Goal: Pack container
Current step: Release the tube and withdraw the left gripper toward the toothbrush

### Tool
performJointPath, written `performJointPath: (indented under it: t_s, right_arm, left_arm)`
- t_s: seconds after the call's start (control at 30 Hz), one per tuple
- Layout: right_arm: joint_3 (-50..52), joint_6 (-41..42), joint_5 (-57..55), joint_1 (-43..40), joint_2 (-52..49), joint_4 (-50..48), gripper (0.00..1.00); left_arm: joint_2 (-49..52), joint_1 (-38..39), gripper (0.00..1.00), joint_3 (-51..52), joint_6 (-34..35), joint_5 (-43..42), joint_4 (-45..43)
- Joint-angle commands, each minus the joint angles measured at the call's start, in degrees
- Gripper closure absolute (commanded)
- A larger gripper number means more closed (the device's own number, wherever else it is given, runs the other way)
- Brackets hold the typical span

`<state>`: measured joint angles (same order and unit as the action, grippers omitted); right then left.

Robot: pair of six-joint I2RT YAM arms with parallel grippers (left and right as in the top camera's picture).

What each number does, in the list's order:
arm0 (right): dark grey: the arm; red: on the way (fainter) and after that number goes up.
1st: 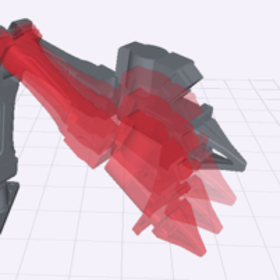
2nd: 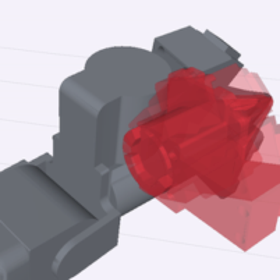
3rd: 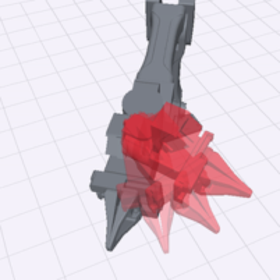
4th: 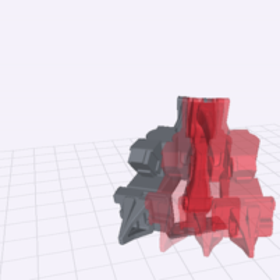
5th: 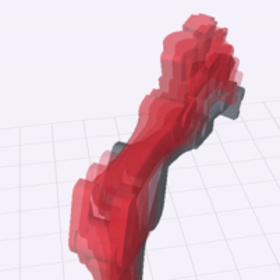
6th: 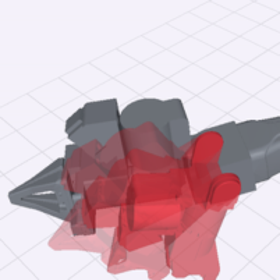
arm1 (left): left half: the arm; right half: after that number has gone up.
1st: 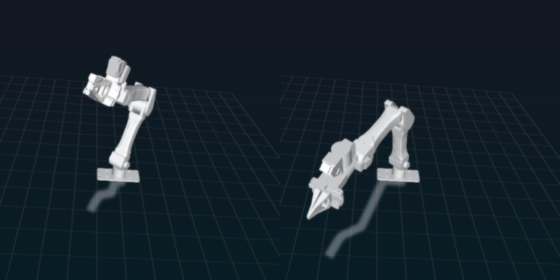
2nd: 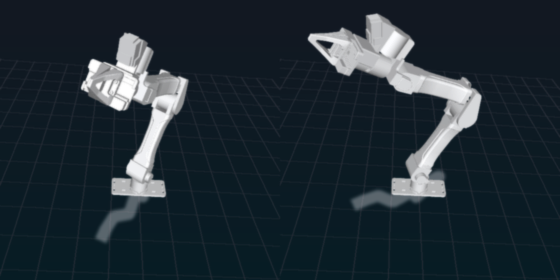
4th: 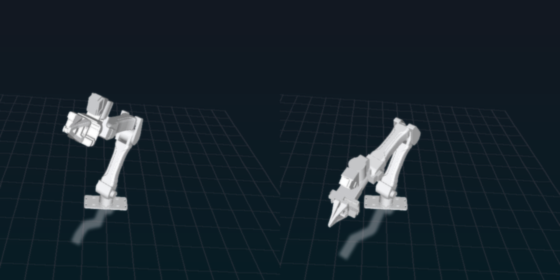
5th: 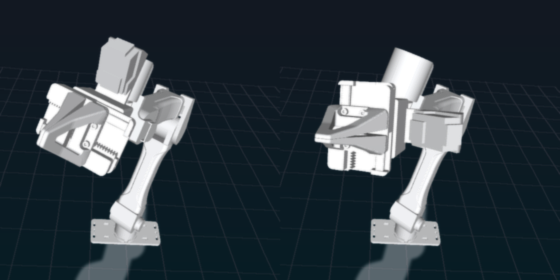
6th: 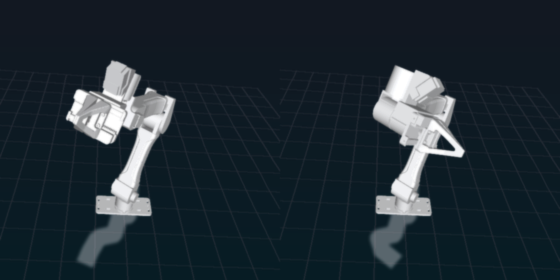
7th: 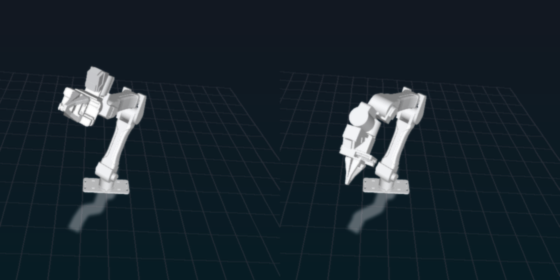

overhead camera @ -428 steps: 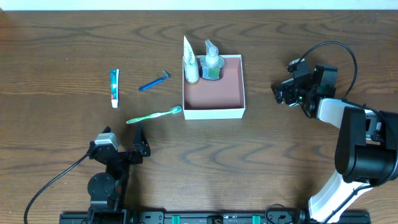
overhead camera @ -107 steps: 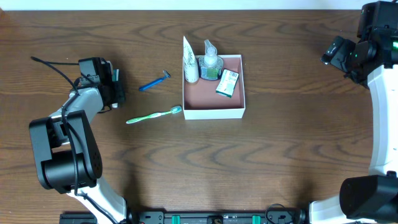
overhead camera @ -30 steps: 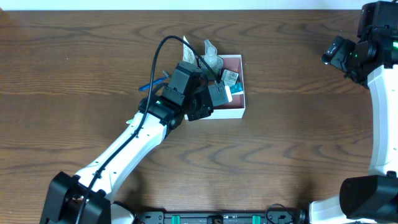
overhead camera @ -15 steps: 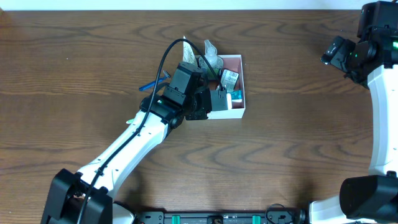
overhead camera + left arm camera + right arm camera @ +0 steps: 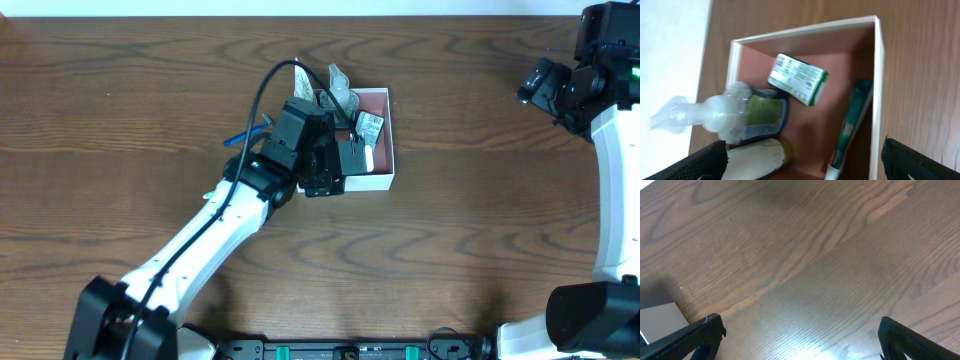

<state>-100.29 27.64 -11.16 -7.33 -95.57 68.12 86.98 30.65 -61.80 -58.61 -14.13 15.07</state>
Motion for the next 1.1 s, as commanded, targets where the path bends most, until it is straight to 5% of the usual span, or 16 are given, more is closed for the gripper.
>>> performJointPath:
  t_s: [0.0, 0.17, 0.3, 0.43, 0.77, 0.97, 1.07]
  right_arm:
    - [-0.09, 0.59, -0.22, -0.22, -0.02, 0.07, 0.01]
    - [-0.09, 0.59, -0.22, -0.22, -0.02, 0.07, 0.01]
    - [-0.09, 0.59, -0.2, -0.22, -0.02, 0.07, 0.01]
    - [-0.09, 0.59, -0.2, -0.22, -0.02, 0.07, 0.01]
    - [-0.09, 0.59, -0.2, -0.22, -0.02, 0.07, 0.01]
    - [-0.07, 0.59, -0.2, -0.22, -0.02, 0.07, 0.01]
    - [-0.07, 0.59, -0.22, -0.22, -0.02, 0.07, 0.01]
  left_arm:
    - [-6.93, 0.22, 0.02, -0.5, 10.16, 1.18, -0.79]
    - [-16.85, -0.44, 0.02, -0.48, 34.84, 16.44, 2.78]
    - [-21.14, -2.93, 0.02, -0.48, 47.06, 19.65, 12.85]
    - [-21.38, -4.79, 0.02, -0.22, 50.03, 19.56, 24.28]
    - [-9.7, -18.03, 0.02, 0.92, 66.97, 16.52, 24.7]
    - [-2.8, -23.74, 0.02, 0.92, 67.82, 10.25, 23.04]
    - [-0.76, -23.74, 0.02, 0.92, 61.75, 10.23, 21.07]
